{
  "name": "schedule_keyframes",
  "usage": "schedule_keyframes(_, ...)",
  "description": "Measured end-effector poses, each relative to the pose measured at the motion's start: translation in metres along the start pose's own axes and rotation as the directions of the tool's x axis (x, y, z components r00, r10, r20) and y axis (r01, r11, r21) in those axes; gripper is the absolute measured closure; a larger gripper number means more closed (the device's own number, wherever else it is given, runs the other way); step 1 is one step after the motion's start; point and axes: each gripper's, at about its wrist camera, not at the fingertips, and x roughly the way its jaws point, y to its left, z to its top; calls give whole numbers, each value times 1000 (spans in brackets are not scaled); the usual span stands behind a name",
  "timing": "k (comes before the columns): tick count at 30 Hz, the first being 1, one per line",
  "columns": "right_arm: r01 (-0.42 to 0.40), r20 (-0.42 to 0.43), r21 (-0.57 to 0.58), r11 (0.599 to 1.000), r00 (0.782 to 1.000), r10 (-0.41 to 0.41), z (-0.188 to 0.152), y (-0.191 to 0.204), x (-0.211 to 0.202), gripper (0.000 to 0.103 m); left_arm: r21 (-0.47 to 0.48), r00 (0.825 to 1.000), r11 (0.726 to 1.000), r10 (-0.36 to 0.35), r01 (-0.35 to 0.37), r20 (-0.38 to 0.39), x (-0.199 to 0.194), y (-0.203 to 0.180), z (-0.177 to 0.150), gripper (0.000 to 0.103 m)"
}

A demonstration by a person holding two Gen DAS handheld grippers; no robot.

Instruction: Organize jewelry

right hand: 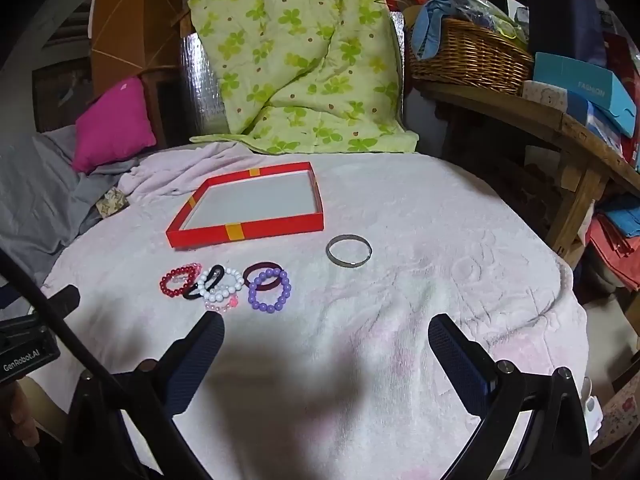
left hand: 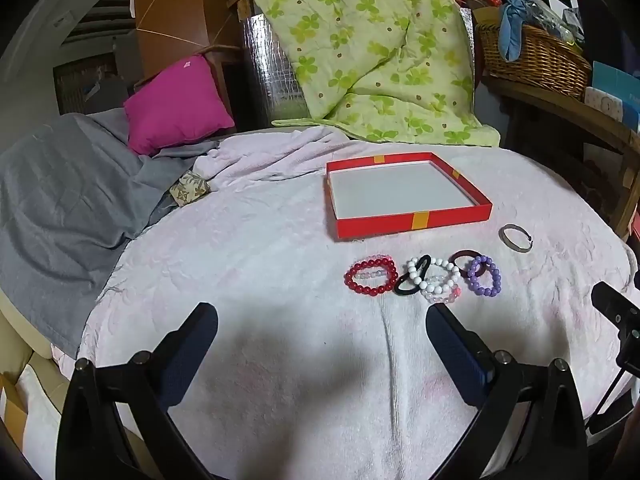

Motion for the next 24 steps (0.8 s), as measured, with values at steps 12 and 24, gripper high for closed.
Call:
schedule_keyframes(12, 0, -3, -19, 1000, 1000, 0, -3, 6, 3, 0, 1, 1000, 1000, -4, 4, -10, 8, 0, -2, 0)
schedule_keyframes(24, -6, 0, -22, 1000, 1000, 6, -6, 11, 5, 0, 13, 1000, 1000, -5, 6, -25, 25, -3, -10, 0)
